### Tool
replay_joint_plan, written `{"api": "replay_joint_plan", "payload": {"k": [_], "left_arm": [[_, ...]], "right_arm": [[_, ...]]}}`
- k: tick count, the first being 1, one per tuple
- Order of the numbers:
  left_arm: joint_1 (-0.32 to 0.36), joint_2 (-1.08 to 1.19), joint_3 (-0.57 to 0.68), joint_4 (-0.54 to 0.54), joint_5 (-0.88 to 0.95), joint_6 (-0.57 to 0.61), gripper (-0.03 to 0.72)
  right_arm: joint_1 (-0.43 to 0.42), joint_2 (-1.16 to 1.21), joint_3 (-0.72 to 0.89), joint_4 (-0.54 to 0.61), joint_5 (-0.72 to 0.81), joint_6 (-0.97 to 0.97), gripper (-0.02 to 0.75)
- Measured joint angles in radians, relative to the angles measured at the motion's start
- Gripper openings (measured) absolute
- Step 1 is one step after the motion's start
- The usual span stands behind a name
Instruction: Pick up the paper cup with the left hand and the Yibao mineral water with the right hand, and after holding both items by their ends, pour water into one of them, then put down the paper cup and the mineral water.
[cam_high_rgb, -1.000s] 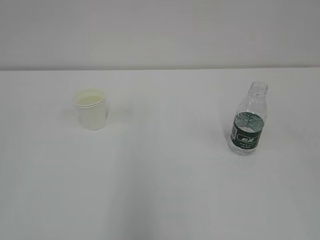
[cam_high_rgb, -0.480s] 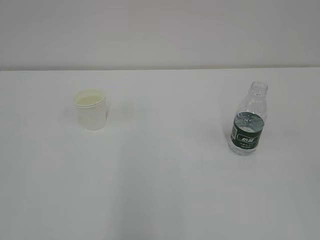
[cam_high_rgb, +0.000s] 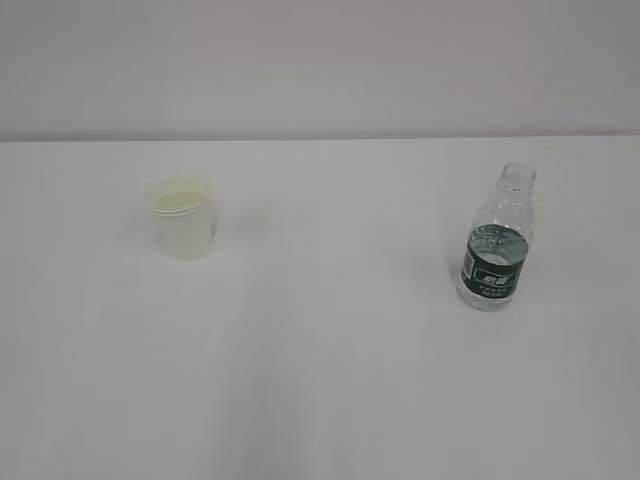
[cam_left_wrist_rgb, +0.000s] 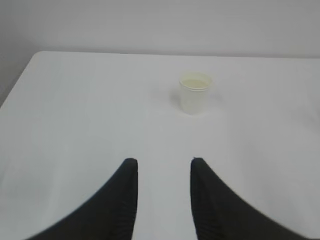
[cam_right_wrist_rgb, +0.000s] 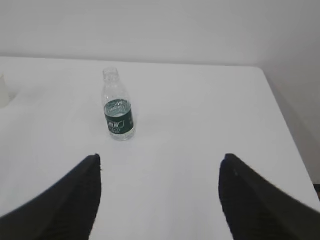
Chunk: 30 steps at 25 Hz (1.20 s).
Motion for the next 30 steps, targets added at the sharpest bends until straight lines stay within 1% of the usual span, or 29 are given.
{"api": "replay_joint_plan", "payload": {"k": [5,8,11,16,22,30], "left_arm": [[0.000,0.000,0.036,0.000,0.009,0.005,0.250],[0.000,0.000,0.079,0.000,0.009,0.006,0.246],[0.000,0.000,0.112,0.000,0.009,0.007,0.242],[0.000,0.000,0.123,0.009,0.009,0.007,0.241],[0.000,0.000,0.183,0.023,0.009,0.008,0.241],[0.000,0.000,0.186,0.053,0.001,0.008,0.241]], "right_arm": [[0.000,0.000,0.079,0.028,0.000,0.000,0.552],[0.000,0.000,0.135,0.040,-0.013,0.000,0.550],[0.000,0.000,0.177,0.053,-0.028,0.000,0.528],[0.000,0.000,0.215,0.054,-0.038,0.000,0.507],[0.000,0.000,0.258,0.052,-0.047,0.000,0.507],[0.000,0.000,0.289,0.030,-0.075,0.000,0.506]]}}
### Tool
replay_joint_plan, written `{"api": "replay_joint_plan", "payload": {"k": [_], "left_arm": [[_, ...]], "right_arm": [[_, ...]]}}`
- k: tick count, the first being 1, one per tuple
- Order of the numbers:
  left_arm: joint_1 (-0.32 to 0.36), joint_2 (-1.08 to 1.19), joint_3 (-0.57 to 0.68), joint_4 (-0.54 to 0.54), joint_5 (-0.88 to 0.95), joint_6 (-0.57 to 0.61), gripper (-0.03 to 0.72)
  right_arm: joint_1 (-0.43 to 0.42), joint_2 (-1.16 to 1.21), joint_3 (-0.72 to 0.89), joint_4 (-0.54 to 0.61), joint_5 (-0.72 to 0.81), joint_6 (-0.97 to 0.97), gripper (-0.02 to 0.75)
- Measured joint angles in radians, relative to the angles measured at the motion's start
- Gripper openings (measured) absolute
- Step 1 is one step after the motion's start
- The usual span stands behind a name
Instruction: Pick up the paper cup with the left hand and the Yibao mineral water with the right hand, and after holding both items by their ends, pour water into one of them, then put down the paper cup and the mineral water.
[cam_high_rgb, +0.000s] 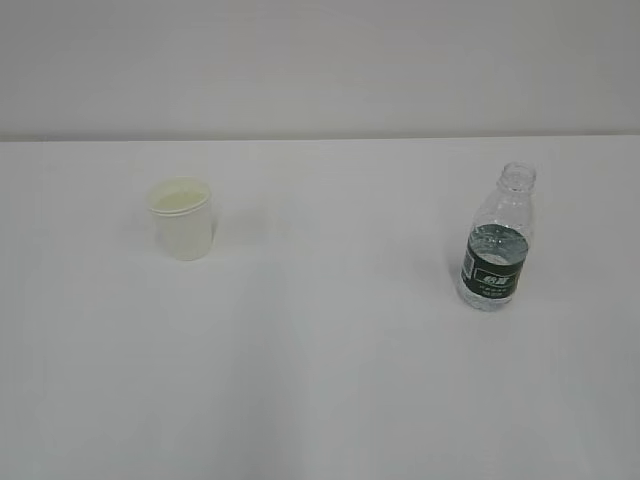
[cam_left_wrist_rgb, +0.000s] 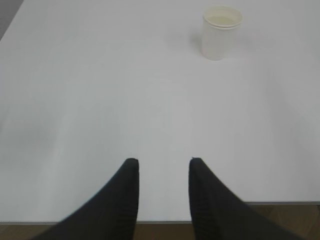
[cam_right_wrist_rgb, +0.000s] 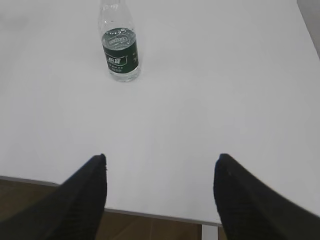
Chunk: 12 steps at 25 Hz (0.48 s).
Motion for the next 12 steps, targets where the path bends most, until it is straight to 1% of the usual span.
{"api": "replay_joint_plan", "payload": {"k": [12], "left_arm": [[0.000,0.000,0.002,0.018,-0.014,0.000,0.240]], "right_arm": [[0.000,0.000,0.032,0.017,-0.049,0.000,0.504]]}}
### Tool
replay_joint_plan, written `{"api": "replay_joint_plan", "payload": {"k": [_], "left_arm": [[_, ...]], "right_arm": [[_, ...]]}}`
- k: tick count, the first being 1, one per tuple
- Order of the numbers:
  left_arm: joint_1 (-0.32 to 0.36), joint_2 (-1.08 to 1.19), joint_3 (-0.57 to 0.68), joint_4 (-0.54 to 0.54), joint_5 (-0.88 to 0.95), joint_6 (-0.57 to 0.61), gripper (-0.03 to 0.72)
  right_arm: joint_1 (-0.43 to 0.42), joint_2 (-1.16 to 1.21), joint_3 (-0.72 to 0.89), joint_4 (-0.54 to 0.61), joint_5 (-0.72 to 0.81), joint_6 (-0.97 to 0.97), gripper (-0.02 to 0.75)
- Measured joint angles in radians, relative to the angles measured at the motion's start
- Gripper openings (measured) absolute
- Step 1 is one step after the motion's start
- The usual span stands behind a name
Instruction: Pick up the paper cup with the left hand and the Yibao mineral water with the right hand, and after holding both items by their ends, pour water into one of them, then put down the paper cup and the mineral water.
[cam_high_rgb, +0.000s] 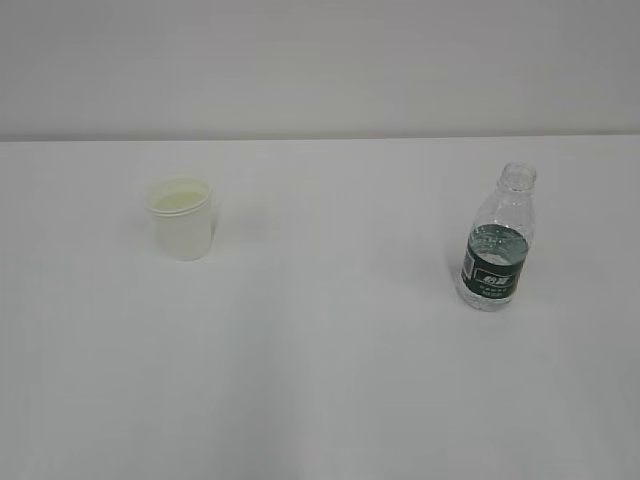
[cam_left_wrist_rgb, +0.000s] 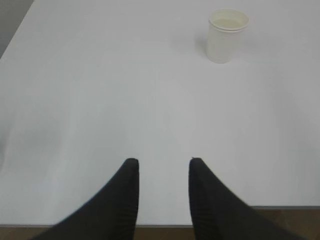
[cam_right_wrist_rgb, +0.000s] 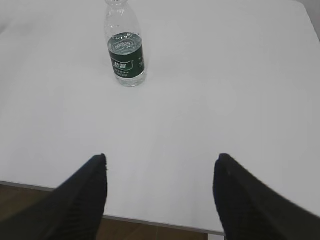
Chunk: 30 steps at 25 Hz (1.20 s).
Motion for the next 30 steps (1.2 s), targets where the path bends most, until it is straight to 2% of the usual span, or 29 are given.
{"api": "replay_joint_plan", "payload": {"k": [18,20,30], "left_arm": [[0.000,0.000,0.002,0.000,0.000,0.000,0.240],[0.000,0.000,0.002,0.000,0.000,0.000,0.240],[0.000,0.000,0.002,0.000,0.000,0.000,0.240]], "right_arm": [[0.000,0.000,0.002,0.016,-0.011,0.000,0.501],[-0.012,0.000,0.002,0.021,-0.014,0.000,0.501],[-0.175,0.000,0.002,0.024,-0.016,0.002,0.500]]}}
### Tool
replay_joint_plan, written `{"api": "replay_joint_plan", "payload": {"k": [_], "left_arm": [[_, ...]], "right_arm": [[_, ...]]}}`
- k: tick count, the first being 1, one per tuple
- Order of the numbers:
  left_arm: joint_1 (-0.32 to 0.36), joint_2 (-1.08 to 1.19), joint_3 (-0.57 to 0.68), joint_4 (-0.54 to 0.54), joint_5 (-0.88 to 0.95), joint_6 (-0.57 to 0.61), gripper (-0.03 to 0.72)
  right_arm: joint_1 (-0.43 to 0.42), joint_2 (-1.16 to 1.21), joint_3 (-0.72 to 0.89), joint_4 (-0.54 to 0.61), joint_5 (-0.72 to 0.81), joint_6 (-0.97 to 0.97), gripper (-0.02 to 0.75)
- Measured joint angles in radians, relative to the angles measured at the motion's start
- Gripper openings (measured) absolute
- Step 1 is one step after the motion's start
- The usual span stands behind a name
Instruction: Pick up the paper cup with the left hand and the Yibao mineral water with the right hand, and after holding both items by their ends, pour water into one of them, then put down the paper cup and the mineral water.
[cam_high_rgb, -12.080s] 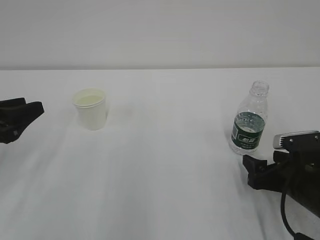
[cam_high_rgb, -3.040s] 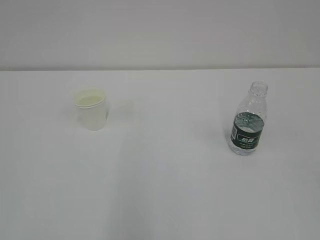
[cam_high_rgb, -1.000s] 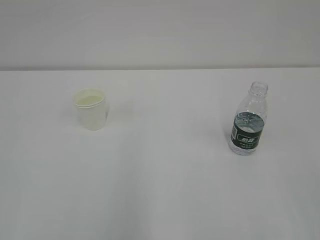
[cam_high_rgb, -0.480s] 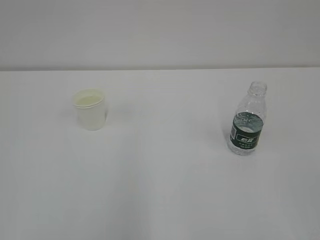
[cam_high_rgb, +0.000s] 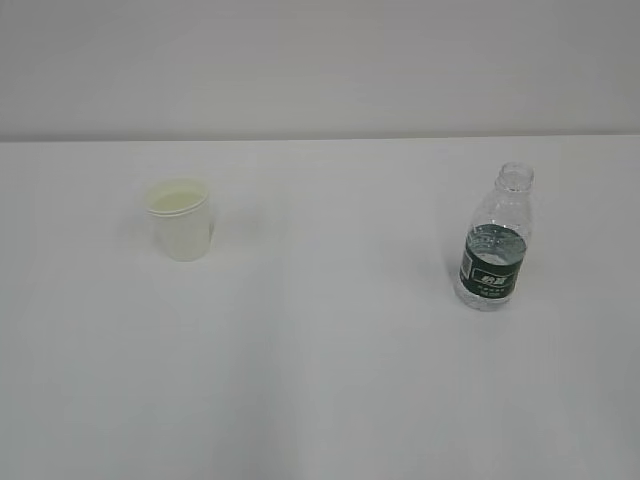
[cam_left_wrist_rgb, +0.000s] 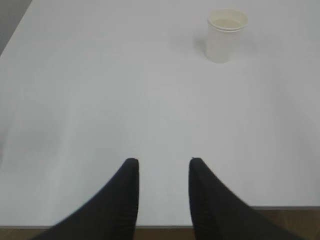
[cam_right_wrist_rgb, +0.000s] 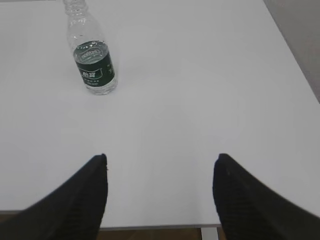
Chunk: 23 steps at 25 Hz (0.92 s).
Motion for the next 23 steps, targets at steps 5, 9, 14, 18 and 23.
{"api": "replay_joint_plan", "payload": {"k": [5,9,14,18,23], "left_arm": [[0.000,0.000,0.000,0.000,0.000,0.000,0.240],[-0.002,0.000,0.000,0.000,0.000,0.000,0.240],[-0.054,0.000,0.000,0.000,0.000,0.000,0.240],[-0.073,0.000,0.000,0.000,0.000,0.000,0.240],[-0.083,0.000,0.000,0.000,0.000,0.000,0.240]], "right_arm": [[-0.006,0.000,0.000,0.000,0.000,0.000,0.500],[-0.008,0.000,0.000,0.000,0.000,0.000,0.500],[-0.008,0.000,0.000,0.000,0.000,0.000,0.500],[-0.008,0.000,0.000,0.000,0.000,0.000,0.500],[-0.008,0.000,0.000,0.000,-0.002,0.002,0.500]]}}
